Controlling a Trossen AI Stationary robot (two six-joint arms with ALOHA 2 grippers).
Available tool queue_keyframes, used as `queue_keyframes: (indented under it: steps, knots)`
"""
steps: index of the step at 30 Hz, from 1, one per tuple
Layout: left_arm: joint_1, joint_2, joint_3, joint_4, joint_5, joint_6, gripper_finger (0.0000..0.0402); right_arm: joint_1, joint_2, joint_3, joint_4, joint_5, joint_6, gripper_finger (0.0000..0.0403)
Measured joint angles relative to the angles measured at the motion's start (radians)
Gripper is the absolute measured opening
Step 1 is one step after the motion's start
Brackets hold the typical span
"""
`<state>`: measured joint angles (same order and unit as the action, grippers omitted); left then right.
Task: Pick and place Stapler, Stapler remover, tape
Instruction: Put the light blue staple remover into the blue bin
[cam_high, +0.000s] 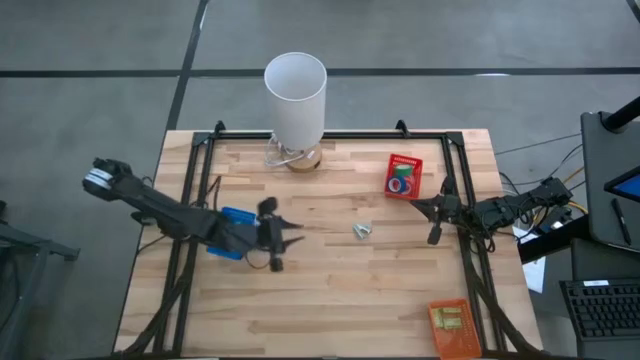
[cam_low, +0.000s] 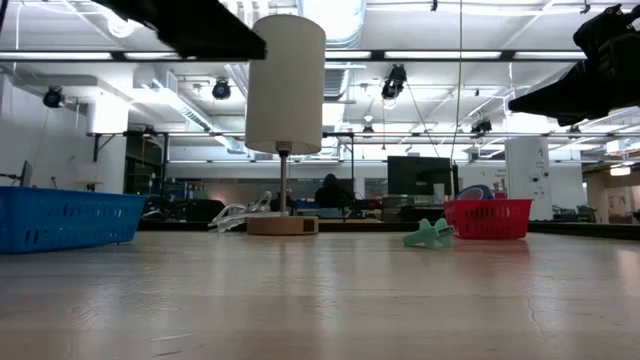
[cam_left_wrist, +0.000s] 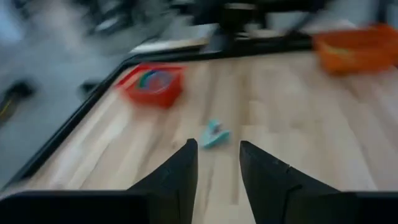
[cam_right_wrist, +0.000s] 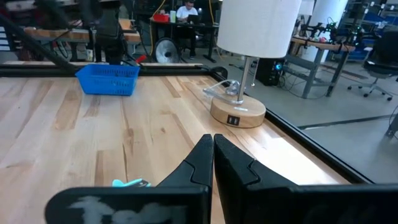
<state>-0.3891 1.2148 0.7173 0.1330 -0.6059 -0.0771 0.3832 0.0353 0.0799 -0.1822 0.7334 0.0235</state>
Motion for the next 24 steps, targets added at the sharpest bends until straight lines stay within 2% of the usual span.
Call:
queue_keyframes:
  steps: [3,7,13,18,24]
  knots:
    - [0.041,0.067,-0.002,0.122,0.140,0.156,0.0117,0.000,0.000,0.000,0.000,0.000,0.001,0.0009]
    - [0.121,0.163,0.032,0.176,0.265,0.157,0.0109,0.000,0.000,0.000,0.000,0.000,0.002,0.0009]
    - [0.211,0.306,0.104,0.170,0.312,0.189,0.0104,0.000,0.000,0.000,0.000,0.000,0.001,0.0009]
    - [0.291,0.406,0.180,0.138,0.460,0.210,0.0104,0.000,0.000,0.000,0.000,0.000,0.001,0.0009]
    - [0.341,0.513,0.301,0.091,0.550,0.251,0.0122,0.000,0.000,0.000,0.000,0.000,0.000,0.0009]
